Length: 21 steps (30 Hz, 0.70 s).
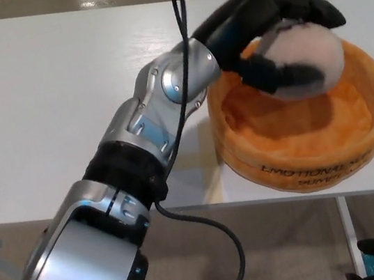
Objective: Use the left hand to pick up the pink round toy on the left and place it inside the orange plate on the desk.
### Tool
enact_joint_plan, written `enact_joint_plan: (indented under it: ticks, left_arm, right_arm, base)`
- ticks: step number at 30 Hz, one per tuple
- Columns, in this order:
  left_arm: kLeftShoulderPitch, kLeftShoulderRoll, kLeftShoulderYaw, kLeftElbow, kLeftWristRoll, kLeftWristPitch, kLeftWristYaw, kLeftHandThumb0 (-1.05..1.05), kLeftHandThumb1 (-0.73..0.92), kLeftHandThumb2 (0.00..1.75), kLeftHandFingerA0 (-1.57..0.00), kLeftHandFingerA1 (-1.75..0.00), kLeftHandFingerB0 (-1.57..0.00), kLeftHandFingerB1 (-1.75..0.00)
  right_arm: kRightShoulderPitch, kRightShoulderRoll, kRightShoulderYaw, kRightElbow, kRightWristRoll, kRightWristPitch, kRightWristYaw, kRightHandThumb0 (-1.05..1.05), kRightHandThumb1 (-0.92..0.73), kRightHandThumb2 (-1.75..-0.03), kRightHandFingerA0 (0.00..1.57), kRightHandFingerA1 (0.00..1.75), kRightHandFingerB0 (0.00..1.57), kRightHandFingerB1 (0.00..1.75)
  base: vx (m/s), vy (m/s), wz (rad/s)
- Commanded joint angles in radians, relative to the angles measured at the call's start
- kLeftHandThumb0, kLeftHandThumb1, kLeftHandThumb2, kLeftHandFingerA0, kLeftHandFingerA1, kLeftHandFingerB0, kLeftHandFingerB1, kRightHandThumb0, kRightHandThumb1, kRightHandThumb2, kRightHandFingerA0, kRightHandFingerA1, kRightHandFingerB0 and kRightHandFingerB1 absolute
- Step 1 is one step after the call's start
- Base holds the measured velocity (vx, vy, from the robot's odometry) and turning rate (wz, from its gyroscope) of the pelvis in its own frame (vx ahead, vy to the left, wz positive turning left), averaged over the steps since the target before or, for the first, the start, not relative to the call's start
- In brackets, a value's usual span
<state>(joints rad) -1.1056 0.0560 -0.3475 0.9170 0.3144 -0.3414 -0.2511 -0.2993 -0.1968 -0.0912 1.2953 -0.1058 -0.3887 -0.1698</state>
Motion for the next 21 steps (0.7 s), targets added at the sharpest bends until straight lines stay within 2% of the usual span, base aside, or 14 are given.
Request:
enact_joint_plan:
  ticks: [1,5,6,10,11,12,13,15,18,19,20,21]
  left_arm:
    - [-0.003,0.034,-0.103,-0.001,0.112,0.095,-0.089,-0.79,0.48,0.81,0.00,-0.02,-0.02,-0.06]
    - [-0.007,0.042,-0.129,0.000,0.131,0.092,-0.068,-0.80,0.46,0.85,0.00,0.00,-0.02,-0.09]
    - [-0.010,0.042,-0.135,-0.002,0.135,0.097,-0.061,-0.92,0.52,0.59,0.00,0.00,-0.02,-0.24]
    - [-0.020,0.041,-0.142,-0.013,0.143,0.108,-0.060,-0.92,0.49,0.64,0.00,0.00,-0.05,-0.23]
    - [-0.029,0.036,-0.140,-0.020,0.144,0.112,-0.057,-0.93,0.51,0.58,0.00,0.00,-0.03,-0.26]
    - [-0.034,0.032,-0.138,-0.023,0.143,0.115,-0.055,-0.93,0.51,0.58,0.00,0.00,-0.03,-0.26]
    - [-0.041,0.030,-0.137,-0.028,0.141,0.122,-0.062,-0.98,0.47,0.69,0.00,0.00,-0.05,-0.21]
    - [-0.047,0.030,-0.137,-0.034,0.141,0.130,-0.071,-0.98,0.47,0.69,0.00,0.00,-0.05,-0.21]
    - [-0.050,0.032,-0.124,-0.052,0.125,0.121,-0.082,-0.92,0.45,0.65,0.00,0.00,-0.04,-0.22]
    - [-0.047,0.044,-0.112,-0.091,0.111,0.114,-0.096,-0.87,0.50,0.56,0.00,0.00,-0.04,-0.27]
    - [-0.041,0.058,-0.100,-0.139,0.097,0.109,-0.114,-0.87,0.50,0.56,0.00,0.00,-0.04,-0.27]
    - [-0.023,0.082,-0.086,-0.208,0.080,0.101,-0.139,-0.73,0.43,0.83,0.00,0.00,-0.07,-0.22]
  right_arm:
    - [0.017,-0.001,0.013,0.007,-0.018,0.005,-0.017,-0.53,-0.33,-0.86,0.32,0.72,0.23,0.67]
    - [0.012,-0.003,0.019,0.008,-0.022,0.017,-0.024,-0.57,-0.34,-0.85,0.22,0.67,0.15,0.62]
    - [0.010,-0.003,0.023,0.008,-0.025,0.023,-0.029,-0.58,-0.34,-0.85,0.19,0.67,0.14,0.62]
    - [0.006,-0.004,0.032,0.009,-0.031,0.035,-0.028,-0.61,-0.37,-0.85,0.14,0.64,0.11,0.60]
    - [0.005,-0.004,0.038,0.009,-0.036,0.042,-0.034,-0.43,-0.31,-0.96,0.08,0.59,0.00,0.54]
    - [0.005,-0.004,0.041,0.009,-0.038,0.044,-0.039,-0.43,-0.31,-0.96,0.08,0.59,0.00,0.54]
    - [0.005,-0.003,0.044,0.009,-0.041,0.048,-0.042,-0.43,-0.33,-0.96,0.08,0.59,0.00,0.53]
    - [0.004,-0.002,0.047,0.009,-0.043,0.052,-0.044,-0.43,-0.33,-0.96,0.08,0.59,0.00,0.53]
    - [0.007,0.001,0.049,0.008,-0.044,0.044,-0.049,-0.43,-0.32,-0.96,0.09,0.60,0.01,0.54]
    - [0.008,0.002,0.048,0.008,-0.043,0.045,-0.049,-0.43,-0.31,-0.96,0.09,0.60,0.01,0.55]
    - [0.010,0.003,0.047,0.008,-0.041,0.046,-0.049,-0.43,-0.31,-0.96,0.09,0.60,0.01,0.55]
    - [0.009,0.002,0.043,0.008,-0.037,0.046,-0.043,-0.43,-0.31,-0.96,0.09,0.60,0.01,0.55]
  base:
    - [0.00,0.000,0.00]
    - [0.00,0.000,0.00]
    - [0.00,0.000,0.00]
    - [0.00,0.000,0.00]
    - [0.00,0.000,0.00]
    - [0.00,0.000,0.00]
    - [0.00,0.000,0.00]
    - [0.00,0.000,0.00]
    - [0.00,0.000,0.00]
    - [0.00,0.000,0.00]
    - [0.00,0.000,0.00]
    - [0.00,0.000,0.00]
